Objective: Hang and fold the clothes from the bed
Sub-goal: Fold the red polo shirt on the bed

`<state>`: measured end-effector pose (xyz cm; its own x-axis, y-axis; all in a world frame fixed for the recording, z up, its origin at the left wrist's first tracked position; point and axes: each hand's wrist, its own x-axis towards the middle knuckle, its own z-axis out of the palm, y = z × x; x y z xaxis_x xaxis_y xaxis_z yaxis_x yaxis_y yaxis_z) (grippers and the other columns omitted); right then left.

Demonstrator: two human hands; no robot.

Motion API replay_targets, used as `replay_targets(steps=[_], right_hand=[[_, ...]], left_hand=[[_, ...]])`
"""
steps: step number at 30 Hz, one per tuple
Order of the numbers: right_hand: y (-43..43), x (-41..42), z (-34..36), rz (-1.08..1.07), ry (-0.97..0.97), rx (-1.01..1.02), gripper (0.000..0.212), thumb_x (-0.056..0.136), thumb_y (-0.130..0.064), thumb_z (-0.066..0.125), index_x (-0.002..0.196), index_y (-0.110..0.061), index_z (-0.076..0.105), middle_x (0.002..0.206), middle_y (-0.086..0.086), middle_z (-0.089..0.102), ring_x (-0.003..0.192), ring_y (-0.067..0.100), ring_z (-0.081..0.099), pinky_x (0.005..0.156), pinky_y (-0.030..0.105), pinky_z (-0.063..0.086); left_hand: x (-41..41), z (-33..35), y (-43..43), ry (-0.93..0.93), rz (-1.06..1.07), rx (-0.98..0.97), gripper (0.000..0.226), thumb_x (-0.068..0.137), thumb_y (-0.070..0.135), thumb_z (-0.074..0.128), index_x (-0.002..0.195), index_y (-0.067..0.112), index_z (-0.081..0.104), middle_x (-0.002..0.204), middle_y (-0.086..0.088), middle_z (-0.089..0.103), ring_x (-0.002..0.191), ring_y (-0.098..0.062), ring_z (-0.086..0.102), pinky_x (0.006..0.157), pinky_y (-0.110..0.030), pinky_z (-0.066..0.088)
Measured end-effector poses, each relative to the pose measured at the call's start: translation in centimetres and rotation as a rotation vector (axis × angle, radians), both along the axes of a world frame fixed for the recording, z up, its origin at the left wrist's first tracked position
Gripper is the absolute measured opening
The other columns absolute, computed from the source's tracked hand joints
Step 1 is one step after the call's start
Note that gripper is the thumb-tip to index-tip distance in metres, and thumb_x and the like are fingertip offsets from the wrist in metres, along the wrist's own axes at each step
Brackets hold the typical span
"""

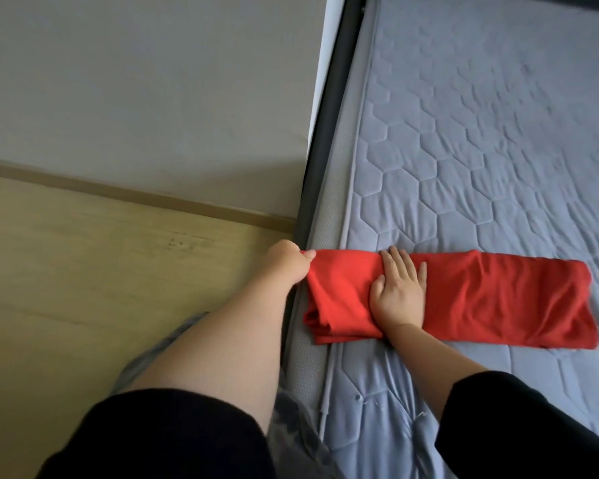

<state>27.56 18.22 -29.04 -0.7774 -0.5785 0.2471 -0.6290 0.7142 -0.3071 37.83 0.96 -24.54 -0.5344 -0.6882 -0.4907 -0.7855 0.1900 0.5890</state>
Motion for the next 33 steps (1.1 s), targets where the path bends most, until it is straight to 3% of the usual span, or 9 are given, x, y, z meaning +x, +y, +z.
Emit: replay_targets(steps=[3, 6, 11, 17, 20, 24, 26, 30, 33], right_hand=[[0.0, 0.0, 0.0, -0.004, -0.004, -0.004, 0.062, 0.077, -0.027, 0.028, 0.123, -0.002, 0.060, 0.132, 0.016, 0.057, 0.129, 0.031, 0.048, 0.113, 0.054, 0.019], [-0.1, 0.0, 0.1, -0.003, -0.009, -0.004, 0.062, 0.077, -0.027, 0.028, 0.123, -0.002, 0.061, 0.132, 0.016, 0.057, 0.129, 0.032, 0.048, 0.113, 0.054, 0.019], [0.1, 0.1, 0.2, -0.001, -0.019, 0.001, 0.063, 0.077, -0.028, 0.027, 0.124, -0.002, 0.060, 0.133, 0.016, 0.056, 0.130, 0.032, 0.046, 0.114, 0.052, 0.017], [0.1, 0.3, 0.4, 0.009, -0.028, -0.001, 0.064, 0.076, -0.029, 0.027, 0.123, -0.001, 0.060, 0.133, 0.016, 0.056, 0.130, 0.032, 0.046, 0.113, 0.053, 0.017], [0.1, 0.2, 0.4, 0.013, -0.032, -0.004, 0.065, 0.076, -0.029, 0.026, 0.124, -0.001, 0.060, 0.134, 0.016, 0.056, 0.131, 0.032, 0.045, 0.114, 0.053, 0.017], [0.2, 0.1, 0.2, 0.010, -0.019, -0.017, 0.063, 0.076, -0.028, 0.028, 0.123, -0.001, 0.061, 0.132, 0.017, 0.057, 0.129, 0.033, 0.047, 0.113, 0.054, 0.019], [0.1, 0.0, 0.1, 0.016, -0.021, -0.006, 0.063, 0.076, -0.029, 0.027, 0.123, -0.001, 0.060, 0.132, 0.017, 0.056, 0.129, 0.033, 0.047, 0.112, 0.054, 0.019], [-0.3, -0.3, 0.6, 0.034, -0.083, 0.134, 0.064, 0.079, -0.030, 0.028, 0.134, -0.005, 0.051, 0.144, 0.014, 0.046, 0.138, 0.028, 0.035, 0.115, 0.050, 0.010], [-0.2, -0.5, 1.3, 0.042, -0.133, 0.177, 0.056, 0.090, -0.026, 0.036, 0.143, -0.010, 0.038, 0.153, 0.010, 0.032, 0.144, 0.022, 0.022, 0.116, 0.046, 0.002]], left_hand=[[0.9, 2.1, -1.4, 0.041, 0.008, 0.282, 0.057, 0.083, 0.061, 0.057, 0.073, 0.005, 0.062, 0.057, -0.006, 0.063, 0.049, -0.018, 0.059, 0.050, -0.023, 0.049], [2.5, 3.1, -1.2, -0.133, -0.222, 0.490, 0.054, 0.079, 0.063, 0.061, 0.070, 0.010, 0.060, 0.053, 0.000, 0.061, 0.045, -0.010, 0.055, 0.049, -0.018, 0.044], [3.0, 3.2, 1.2, -0.100, -0.460, 0.304, 0.032, 0.082, 0.022, 0.074, 0.059, 0.011, 0.054, 0.057, -0.002, 0.056, 0.041, -0.008, 0.051, 0.041, -0.017, 0.040], [3.7, 2.0, 2.0, -0.365, -0.459, 0.116, 0.022, 0.087, 0.023, 0.068, 0.091, 0.003, 0.061, 0.073, -0.004, 0.061, 0.049, -0.013, 0.057, 0.043, -0.021, 0.044], [2.7, 1.6, 2.3, -0.220, -0.326, 0.182, 0.054, 0.081, 0.022, 0.071, 0.127, 0.006, 0.047, 0.116, -0.009, 0.059, 0.097, -0.023, 0.061, 0.073, -0.030, 0.052], [1.1, 2.3, 2.7, 0.223, 0.116, 0.595, 0.037, 0.082, 0.028, 0.070, 0.114, 0.017, 0.054, 0.107, -0.006, 0.066, 0.088, -0.017, 0.064, 0.067, -0.027, 0.050], [0.6, 2.2, 2.9, 0.294, 0.162, 0.683, 0.023, 0.083, 0.028, 0.071, 0.102, 0.018, 0.064, 0.099, -0.003, 0.069, 0.080, -0.015, 0.065, 0.072, -0.027, 0.050], [0.8, 1.4, 4.1, 0.127, 0.043, 0.473, 0.043, 0.074, 0.029, 0.080, 0.109, 0.009, 0.064, 0.100, -0.003, 0.067, 0.092, -0.020, 0.063, 0.080, -0.028, 0.049], [1.4, 1.8, 4.7, 0.194, 0.099, 0.439, 0.042, 0.076, 0.019, 0.078, 0.112, 0.004, 0.063, 0.108, -0.010, 0.068, 0.096, -0.024, 0.064, 0.086, -0.032, 0.050]])
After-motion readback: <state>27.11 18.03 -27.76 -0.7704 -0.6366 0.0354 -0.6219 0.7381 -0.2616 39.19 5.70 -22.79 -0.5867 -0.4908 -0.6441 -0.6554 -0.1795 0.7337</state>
